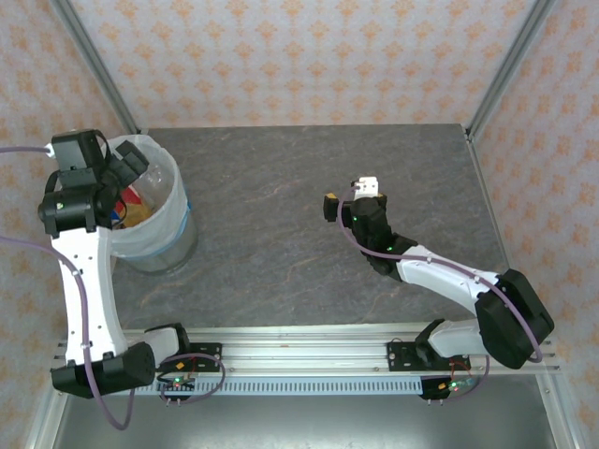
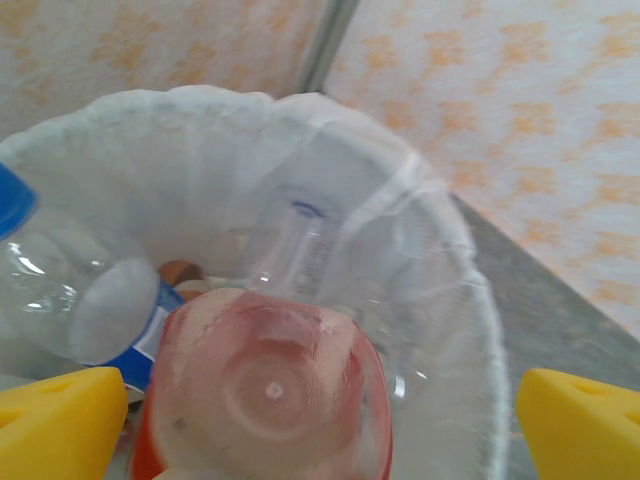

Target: Put the plastic bottles in the bin

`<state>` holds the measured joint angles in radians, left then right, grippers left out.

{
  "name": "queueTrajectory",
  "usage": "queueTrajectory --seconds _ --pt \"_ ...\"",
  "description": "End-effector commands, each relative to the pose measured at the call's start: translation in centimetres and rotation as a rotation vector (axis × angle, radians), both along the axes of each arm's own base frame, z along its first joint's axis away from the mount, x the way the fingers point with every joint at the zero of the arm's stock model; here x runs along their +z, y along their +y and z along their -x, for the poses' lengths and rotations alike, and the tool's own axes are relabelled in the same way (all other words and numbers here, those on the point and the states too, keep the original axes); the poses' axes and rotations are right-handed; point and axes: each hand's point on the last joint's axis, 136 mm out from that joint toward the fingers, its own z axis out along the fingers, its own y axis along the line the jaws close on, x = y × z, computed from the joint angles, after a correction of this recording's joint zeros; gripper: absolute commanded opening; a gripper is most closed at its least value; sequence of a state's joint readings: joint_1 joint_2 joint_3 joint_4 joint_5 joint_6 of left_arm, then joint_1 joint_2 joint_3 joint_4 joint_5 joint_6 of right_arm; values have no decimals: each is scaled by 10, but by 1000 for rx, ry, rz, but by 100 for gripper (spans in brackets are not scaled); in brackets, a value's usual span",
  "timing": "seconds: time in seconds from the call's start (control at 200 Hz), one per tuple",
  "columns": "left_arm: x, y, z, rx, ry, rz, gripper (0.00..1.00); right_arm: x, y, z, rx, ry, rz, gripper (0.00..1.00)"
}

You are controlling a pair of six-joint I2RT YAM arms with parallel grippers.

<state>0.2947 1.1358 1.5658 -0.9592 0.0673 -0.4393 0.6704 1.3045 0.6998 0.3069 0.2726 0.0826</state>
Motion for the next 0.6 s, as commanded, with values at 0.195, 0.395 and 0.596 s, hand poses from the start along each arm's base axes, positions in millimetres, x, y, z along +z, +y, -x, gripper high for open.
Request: queueTrajectory --seconds 0.195,0.395,0.596 --pt "55 -75 -9 -344 -267 59 100 10 -8 0 -34 -22 -31 99" --pt "60 -167 -21 -714 -289 74 100 10 -8 1 -38 -21 -38 99" --pt "28 -224 -36 -893 -244 -5 100 10 -18 6 -72 -31 -55 99"
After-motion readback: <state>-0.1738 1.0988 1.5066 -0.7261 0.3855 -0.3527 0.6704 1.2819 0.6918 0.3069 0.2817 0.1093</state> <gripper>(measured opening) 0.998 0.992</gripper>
